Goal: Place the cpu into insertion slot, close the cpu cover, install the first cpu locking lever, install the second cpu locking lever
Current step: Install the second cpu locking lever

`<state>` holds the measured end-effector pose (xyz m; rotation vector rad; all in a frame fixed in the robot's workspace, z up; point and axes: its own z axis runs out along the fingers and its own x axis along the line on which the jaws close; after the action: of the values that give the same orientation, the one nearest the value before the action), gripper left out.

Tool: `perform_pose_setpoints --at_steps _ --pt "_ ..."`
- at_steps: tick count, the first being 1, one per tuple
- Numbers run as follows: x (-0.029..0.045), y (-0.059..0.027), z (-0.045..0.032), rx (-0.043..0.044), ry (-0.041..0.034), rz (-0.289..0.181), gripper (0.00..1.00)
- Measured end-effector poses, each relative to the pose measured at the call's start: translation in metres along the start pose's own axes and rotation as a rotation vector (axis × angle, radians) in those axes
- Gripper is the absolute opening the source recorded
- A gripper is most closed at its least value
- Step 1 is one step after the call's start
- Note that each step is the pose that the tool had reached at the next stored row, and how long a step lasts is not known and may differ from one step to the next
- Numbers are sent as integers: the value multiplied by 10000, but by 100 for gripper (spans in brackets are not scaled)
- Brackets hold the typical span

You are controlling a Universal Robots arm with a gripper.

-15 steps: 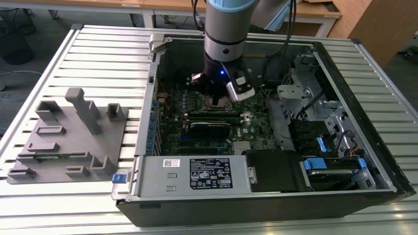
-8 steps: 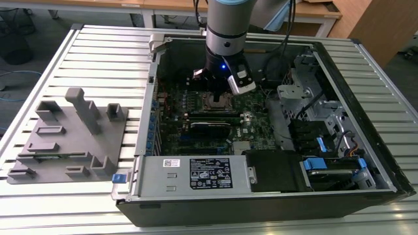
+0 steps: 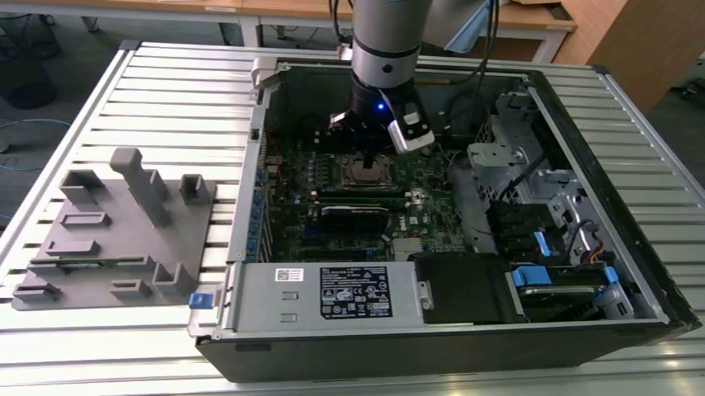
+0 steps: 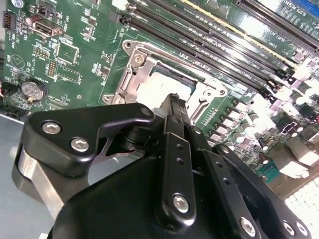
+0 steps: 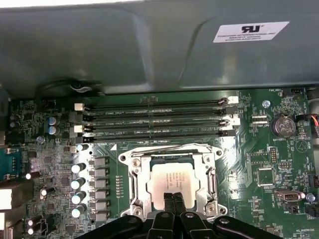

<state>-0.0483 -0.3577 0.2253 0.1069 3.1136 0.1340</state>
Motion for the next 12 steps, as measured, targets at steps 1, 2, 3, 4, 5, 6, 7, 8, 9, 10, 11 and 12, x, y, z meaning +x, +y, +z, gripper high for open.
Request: perform_pose_setpoints --at_steps 1,2,3,4,5,6,7,8,9,10,11,12 --pt "-2 1 -2 14 -1 0 11" --pt "-3 3 -9 20 0 2 11" --pt "-4 5 -18 19 -1 1 11" --pt "-5 8 -29 18 -2 0 11" --pt "-6 10 -40 17 -1 -1 11" --pt "-7 12 -52 18 -2 -1 11" --pt "-7 14 -63 18 -2 -2 11" --pt "-7 16 -77 18 -2 -1 11" --pt "-7 19 -95 18 -2 0 11" --pt "-7 21 -115 18 -2 -1 11" --pt "-8 23 -135 18 -2 0 11" --pt "-8 25 -156 17 -2 -1 11"
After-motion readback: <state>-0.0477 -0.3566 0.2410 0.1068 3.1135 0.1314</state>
